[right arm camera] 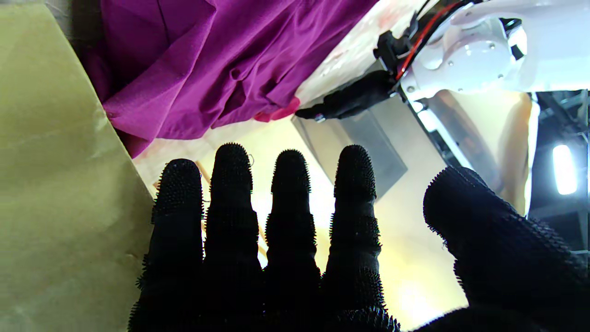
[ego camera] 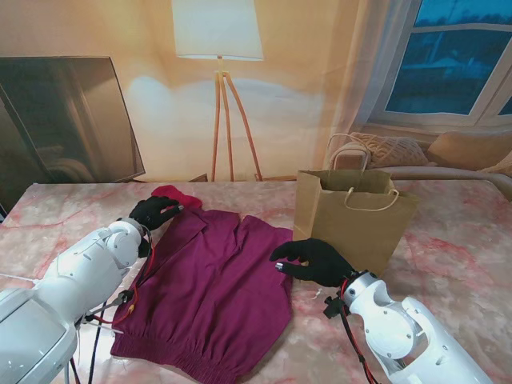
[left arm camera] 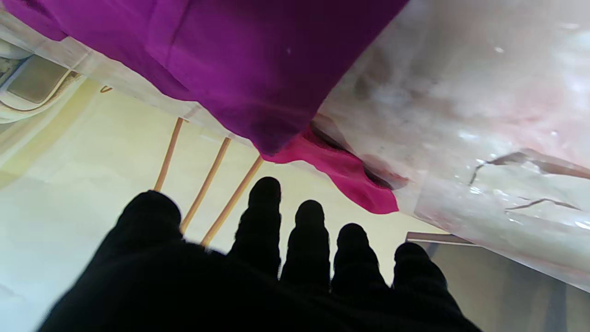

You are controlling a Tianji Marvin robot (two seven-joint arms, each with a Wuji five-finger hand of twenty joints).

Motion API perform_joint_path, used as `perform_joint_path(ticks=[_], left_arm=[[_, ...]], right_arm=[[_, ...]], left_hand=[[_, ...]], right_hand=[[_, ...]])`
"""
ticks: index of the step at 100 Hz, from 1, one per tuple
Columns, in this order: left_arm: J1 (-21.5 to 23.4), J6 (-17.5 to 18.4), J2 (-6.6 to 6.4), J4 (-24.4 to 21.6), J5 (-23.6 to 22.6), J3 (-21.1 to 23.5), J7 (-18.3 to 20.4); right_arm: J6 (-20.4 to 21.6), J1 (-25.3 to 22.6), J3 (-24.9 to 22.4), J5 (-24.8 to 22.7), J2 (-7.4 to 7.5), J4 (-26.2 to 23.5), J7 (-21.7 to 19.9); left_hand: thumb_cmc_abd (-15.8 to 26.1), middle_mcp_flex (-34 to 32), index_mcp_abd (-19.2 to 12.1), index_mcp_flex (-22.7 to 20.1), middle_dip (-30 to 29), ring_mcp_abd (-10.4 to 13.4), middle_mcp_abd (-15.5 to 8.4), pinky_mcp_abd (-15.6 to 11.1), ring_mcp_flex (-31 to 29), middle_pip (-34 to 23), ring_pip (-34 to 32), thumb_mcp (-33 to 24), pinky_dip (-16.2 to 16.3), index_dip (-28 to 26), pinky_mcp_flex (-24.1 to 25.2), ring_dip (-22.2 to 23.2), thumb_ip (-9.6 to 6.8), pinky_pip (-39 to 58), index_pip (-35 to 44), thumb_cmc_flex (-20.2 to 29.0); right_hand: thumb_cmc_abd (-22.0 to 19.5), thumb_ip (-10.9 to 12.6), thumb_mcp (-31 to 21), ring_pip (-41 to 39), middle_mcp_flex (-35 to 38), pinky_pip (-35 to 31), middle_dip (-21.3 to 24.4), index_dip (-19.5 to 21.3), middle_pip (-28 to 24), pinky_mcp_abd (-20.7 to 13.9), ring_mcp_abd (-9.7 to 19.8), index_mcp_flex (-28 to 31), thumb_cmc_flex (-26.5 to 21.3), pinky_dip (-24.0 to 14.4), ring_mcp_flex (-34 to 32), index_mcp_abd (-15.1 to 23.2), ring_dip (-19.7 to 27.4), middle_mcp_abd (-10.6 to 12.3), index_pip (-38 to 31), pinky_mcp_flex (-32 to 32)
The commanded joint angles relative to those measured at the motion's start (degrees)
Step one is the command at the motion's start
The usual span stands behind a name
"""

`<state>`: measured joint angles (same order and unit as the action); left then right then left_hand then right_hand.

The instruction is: Fold the socks and the shorts into the kraft paper bag

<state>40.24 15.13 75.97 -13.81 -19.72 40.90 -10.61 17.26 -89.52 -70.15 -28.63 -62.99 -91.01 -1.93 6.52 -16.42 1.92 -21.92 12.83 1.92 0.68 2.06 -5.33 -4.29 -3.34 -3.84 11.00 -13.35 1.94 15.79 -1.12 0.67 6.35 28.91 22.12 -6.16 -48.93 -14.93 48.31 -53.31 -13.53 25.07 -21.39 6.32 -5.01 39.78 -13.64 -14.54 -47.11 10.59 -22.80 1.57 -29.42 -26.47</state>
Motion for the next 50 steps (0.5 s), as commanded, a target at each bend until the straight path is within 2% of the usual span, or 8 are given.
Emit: perform_joint_path(ticks=[1, 8, 12, 15, 25, 34, 40, 50], left_arm=[[-0.17, -0.33, 0.49, -1.16, 0.23, -0.6, 0.81], [-0.22, -0.93, 0.67, -1.15, 0.66, -0.69, 2.2], [-0.22, -1.12, 0.75, -1.14, 0.93, -0.72, 3.01], [-0.22, -1.29, 0.78, -1.14, 0.96, -0.91, 3.22], [-0.25, -1.68, 0.79, -1.12, 1.05, -1.4, 4.17], [-0.4, -2.32, 0.79, -1.1, 1.22, -1.67, 5.29], [-0.46, -2.53, 0.84, -1.09, 1.49, -1.52, 6.03], [-0.58, -2.42, 0.85, -1.07, 1.29, -2.17, 5.89]], right_arm=[[-0.27, -0.31, 0.04, 0.04, 0.09, 0.03, -0.22], [-0.36, -0.27, -0.06, 0.36, 0.07, 0.13, -0.28], [-0.34, -0.29, -0.09, 0.55, 0.03, 0.18, -0.21], [-0.3, -0.32, -0.1, 0.67, 0.01, 0.21, -0.17], [-0.04, -0.37, 0.04, 0.8, -0.05, 0.42, 0.11], [0.17, -0.28, 0.47, 1.25, -0.08, 0.75, 0.07], [0.31, -0.2, 0.72, 1.4, -0.07, 0.94, -0.01], [0.6, -0.18, 1.02, 1.76, -0.06, 1.04, -0.16]], left_hand=[[2.53, 1.59, -0.18, 1.59, -0.95, 0.42, -1.83, -0.64, 2.58, 1.42, 2.79, 2.51, -3.05, -0.54, -0.2, -1.44, -2.11, -1.95, -1.79, -1.12], [2.7, 1.49, 0.56, 2.13, -0.94, 0.27, -1.7, -1.01, 2.79, 1.4, 2.96, 2.73, -4.02, -0.49, -0.04, -1.84, -2.14, -2.01, -2.13, -1.23], [2.8, 1.62, 0.83, 2.4, -0.95, 0.31, -1.35, -1.41, 2.77, 1.51, 3.35, 2.95, -6.59, -0.46, -0.19, -3.26, -2.29, -2.13, -2.48, -1.24], [2.89, 1.62, 1.4, 2.42, -0.98, 0.17, 0.27, -1.46, 2.78, 1.57, 3.36, 3.03, -7.01, -0.45, -0.13, -3.44, -2.28, -2.18, -2.53, -1.37], [3.36, 1.76, 2.27, 2.98, -1.25, 0.0, 1.01, -1.75, 2.93, 1.93, 3.57, 3.24, -9.67, -0.16, -0.25, -4.99, -2.25, -2.32, -3.1, -1.75], [4.03, 2.99, 2.41, 4.6, -1.49, -0.06, 0.96, -1.85, 3.21, 2.42, 3.99, 3.51, -10.21, 0.11, -0.25, -5.68, -2.17, -2.33, -3.8, -2.37], [4.42, 4.27, 1.48, 5.24, -1.77, 0.22, 0.33, -2.02, 3.18, 2.62, 4.22, 3.67, -11.14, 0.07, -0.34, -8.11, -2.2, -2.15, -3.92, -2.6], [5.39, 5.67, -0.23, 6.16, -2.01, 0.34, -0.48, -1.95, 3.29, 3.04, 4.31, 3.95, -11.26, 0.02, -0.32, -8.78, -2.13, -2.1, -4.13, -3.28]], right_hand=[[-1.74, 2.02, 1.43, -0.74, -0.24, -1.42, -0.58, 0.38, -1.25, -0.54, 0.38, -0.58, 0.58, -0.95, 0.19, -0.12, -0.62, 0.33, 0.02, 0.37], [-1.81, 2.03, 1.45, -0.85, -0.22, -1.58, -0.62, 0.4, -1.35, -0.49, 0.25, -0.62, 0.55, -0.99, 0.1, -0.04, -0.71, 0.28, -0.01, 0.36], [-1.83, 2.04, 1.43, -0.95, -0.16, -1.73, -0.65, 0.43, -1.43, -0.44, 0.15, -0.54, 0.52, -1.04, -0.01, -0.05, -0.78, 0.27, -0.07, 0.26], [-1.84, 2.04, 1.44, -1.0, -0.14, -1.8, -0.67, 0.47, -1.48, -0.43, 0.16, -0.32, 0.54, -1.05, -0.04, -0.12, -0.83, 0.22, -0.18, 0.28], [-1.85, 2.03, 1.46, -1.13, -0.04, -1.97, -0.71, 0.52, -1.6, -0.3, 0.04, -0.14, 0.57, -1.07, -0.12, 0.04, -0.95, 0.2, -0.27, 0.26], [-1.89, 2.04, 1.47, -1.25, 0.0, -2.07, -0.74, 0.55, -1.69, -0.2, -0.01, -0.12, 0.56, -1.08, -0.2, 0.06, -1.08, 0.25, -0.29, 0.35], [-1.93, 2.04, 1.48, -1.25, 0.01, -2.17, -0.76, 0.55, -1.75, -0.24, 0.0, -0.31, 0.55, -1.1, -0.19, 0.23, -1.12, 0.22, -0.24, 0.29], [-2.0, 2.03, 1.58, -1.27, 0.05, -2.25, -0.79, 0.57, -1.83, -0.22, -0.07, -0.22, 0.54, -1.1, -0.2, 0.05, -1.19, 0.23, -0.26, 0.29]])
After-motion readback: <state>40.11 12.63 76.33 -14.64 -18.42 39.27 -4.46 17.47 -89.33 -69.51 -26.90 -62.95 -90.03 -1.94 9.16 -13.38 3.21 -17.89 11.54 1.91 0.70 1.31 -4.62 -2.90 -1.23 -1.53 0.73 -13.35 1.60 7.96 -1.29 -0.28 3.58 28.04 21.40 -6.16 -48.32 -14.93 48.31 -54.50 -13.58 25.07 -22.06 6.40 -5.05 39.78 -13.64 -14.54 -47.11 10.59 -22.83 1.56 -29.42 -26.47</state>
